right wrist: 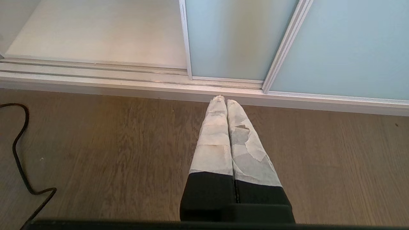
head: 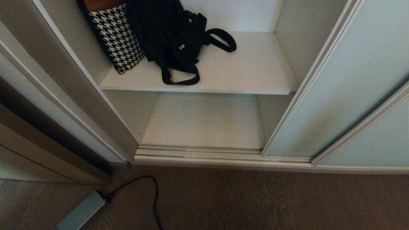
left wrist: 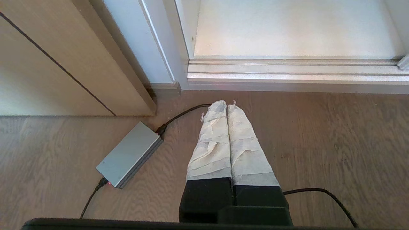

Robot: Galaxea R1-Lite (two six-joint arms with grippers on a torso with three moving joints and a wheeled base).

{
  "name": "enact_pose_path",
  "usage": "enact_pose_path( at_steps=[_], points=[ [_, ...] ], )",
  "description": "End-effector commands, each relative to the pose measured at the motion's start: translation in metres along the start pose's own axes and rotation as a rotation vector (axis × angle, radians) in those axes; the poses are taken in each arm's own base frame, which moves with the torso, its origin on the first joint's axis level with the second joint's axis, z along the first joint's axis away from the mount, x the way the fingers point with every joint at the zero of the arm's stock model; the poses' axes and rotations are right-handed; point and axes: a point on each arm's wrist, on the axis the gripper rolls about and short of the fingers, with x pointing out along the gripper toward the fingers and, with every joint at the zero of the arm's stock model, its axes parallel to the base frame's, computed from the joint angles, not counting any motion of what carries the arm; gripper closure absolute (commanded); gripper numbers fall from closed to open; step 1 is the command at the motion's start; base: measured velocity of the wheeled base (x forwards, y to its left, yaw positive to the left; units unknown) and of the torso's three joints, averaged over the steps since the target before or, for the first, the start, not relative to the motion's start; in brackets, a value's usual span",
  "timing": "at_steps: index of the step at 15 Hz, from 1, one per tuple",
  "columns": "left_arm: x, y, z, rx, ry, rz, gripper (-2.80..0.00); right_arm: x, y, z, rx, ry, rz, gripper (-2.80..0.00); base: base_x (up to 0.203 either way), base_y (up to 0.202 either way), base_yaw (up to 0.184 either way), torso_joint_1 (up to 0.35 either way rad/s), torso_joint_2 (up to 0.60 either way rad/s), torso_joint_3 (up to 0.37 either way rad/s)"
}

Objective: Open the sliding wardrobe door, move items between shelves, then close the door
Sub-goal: Open the door

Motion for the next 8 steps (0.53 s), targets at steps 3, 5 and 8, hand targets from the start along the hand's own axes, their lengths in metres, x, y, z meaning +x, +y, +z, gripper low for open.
enact_pose_path(
  at_steps=[3,5,8],
  points=[
    [0.0001,0.0000,0.0002,-0.007,0.000,0.000,0.00,0.0000,0.0000,-0.0004,0.000,-0.001,0.000,0.00,0.000,0.000,0.000,0.000,0.00,0.000],
    [0.0001,0.0000,0.0002,-0.007,0.000,0.000,0.00,0.0000,0.0000,-0.0005,0.000,0.000,0.000,0.00,0.113,0.000,0.000,0.000,0.00,0.000],
    [0.0001,-0.0001,-0.0001,-0.003,0.003,-0.003,0.00,-0.0001,0.0000,0.0000,0.000,-0.002,0.000,0.00,0.196,0.000,0.002,0.002,0.00,0.002]
  ],
)
